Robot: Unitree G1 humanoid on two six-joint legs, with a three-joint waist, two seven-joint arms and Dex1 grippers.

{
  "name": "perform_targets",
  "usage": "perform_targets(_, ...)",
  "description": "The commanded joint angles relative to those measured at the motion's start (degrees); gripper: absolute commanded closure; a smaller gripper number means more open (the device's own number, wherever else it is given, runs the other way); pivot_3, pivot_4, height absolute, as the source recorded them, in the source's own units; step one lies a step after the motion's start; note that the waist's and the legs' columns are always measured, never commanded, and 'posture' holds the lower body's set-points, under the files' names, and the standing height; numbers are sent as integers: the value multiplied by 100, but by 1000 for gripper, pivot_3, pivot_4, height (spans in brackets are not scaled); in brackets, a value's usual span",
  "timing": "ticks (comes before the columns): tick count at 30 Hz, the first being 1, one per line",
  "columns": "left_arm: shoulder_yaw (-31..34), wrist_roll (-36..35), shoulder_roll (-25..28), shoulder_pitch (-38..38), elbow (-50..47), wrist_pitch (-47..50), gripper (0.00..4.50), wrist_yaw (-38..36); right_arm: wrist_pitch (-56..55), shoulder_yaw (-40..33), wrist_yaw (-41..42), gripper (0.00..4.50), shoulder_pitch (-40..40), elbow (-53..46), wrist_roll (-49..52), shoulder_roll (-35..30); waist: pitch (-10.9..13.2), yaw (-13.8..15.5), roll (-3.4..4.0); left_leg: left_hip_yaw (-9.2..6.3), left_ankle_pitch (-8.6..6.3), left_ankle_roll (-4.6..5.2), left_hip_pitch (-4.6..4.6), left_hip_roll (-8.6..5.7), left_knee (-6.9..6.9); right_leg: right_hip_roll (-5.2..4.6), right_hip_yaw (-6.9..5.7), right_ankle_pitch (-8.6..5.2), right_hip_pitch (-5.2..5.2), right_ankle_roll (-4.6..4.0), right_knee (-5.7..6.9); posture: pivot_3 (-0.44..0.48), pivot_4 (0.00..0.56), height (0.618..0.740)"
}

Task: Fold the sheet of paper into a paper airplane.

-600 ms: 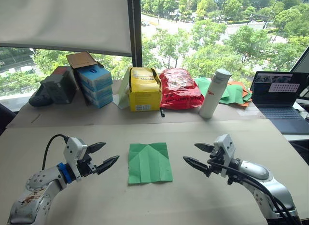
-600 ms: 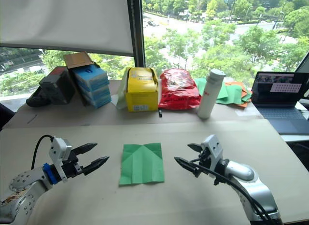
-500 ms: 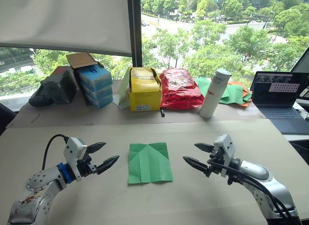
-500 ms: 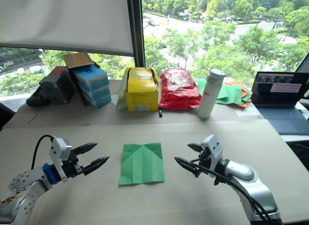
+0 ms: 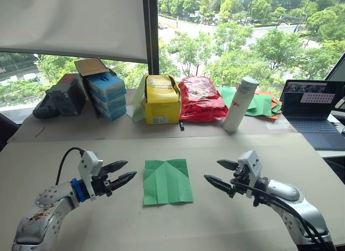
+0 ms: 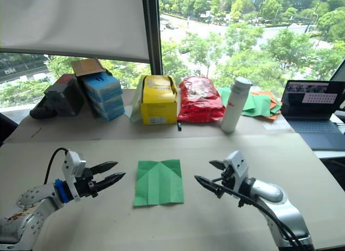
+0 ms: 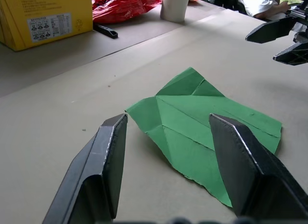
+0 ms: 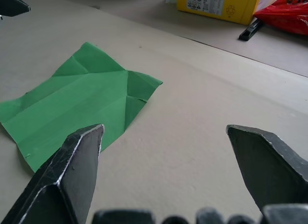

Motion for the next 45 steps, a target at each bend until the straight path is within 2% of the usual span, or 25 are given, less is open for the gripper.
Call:
perform_targets(1, -435, 199, -31, -297, -34, -1, 3232, -59, -140, -32, -22, 0, -3, -148, -1, 17, 0, 1, 0, 0, 0, 0, 0, 0, 1, 2, 0, 0, 1, 0, 0, 0, 150, 740)
perform_targets(5, -1088, 700, -136, -640, 267, -134, 4483, -53, -153, -20, -84, 0, 31, -181, -59, 34, 0, 1, 0, 0, -1, 3, 1, -1, 2, 11, -3, 1, 2, 1, 1, 0, 150, 740)
perform_targets(11, -1757, 1207, -259, -942, 702, -382, 4483, -267, -137, 5, -169, 0, 107, -275, -103, 37, 0, -2, 0, 4, -4, 8, 0, 0, 2, 16, -4, 0, -1, 2, 2, 0, 150, 740)
perform_targets(16, -2276, 1903, 156, -1141, 960, -344, 4483, -465, 95, 101, -127, 0, 129, -485, -135, -151, 0, -8, 0, 3, -10, 20, 2, 0, 2, 18, -4, 0, -2, 2, 5, 0, 150, 740)
perform_targets(25, -2371, 2180, 368, -1627, 1262, -230, 4483, -667, 813, 722, 34, 0, -159, -999, -237, -687, 0, -2, 0, 2, -13, 24, 0, 1, 8, 17, -9, -1, -2, 4, 6, 0, 150, 740)
perform_targets(33, -2671, 2578, 293, -1601, 1582, -479, 4483, -702, 1020, 1303, 94, 0, -100, -1454, -495, -986, -3, 8, -2, 2, -15, 28, 4, 0, 16, 14, -13, -1, 5, 5, 8, 0, 150, 740)
perform_targets(36, -2687, 2610, 274, -1594, 1563, -476, 4500, -719, 1022, 1403, 76, 762, -62, -1639, -406, -890, -5, 13, -3, 2, -15, 29, 11, 0, 17, 14, -13, -2, 10, 6, 9, 0, 150, 740)
perform_targets(40, -2728, 2641, 263, -1619, 1575, -455, 4500, -760, 1360, 1485, 234, 2216, -36, -2094, 74, -814, -5, 15, -3, 2, -16, 30, 10, 1, 21, 13, -13, -2, 11, 6, 12, 0, 150, 740)
perform_targets(45, -2831, 2711, 228, -1720, 1651, -454, 4500, -846, 1846, 2175, 171, 3887, -93, -2284, 63, -708, -10, 23, -5, -2, -16, 31, 11, 1, 23, 11, -13, -2, 13, 6, 12, 0, 150, 740)
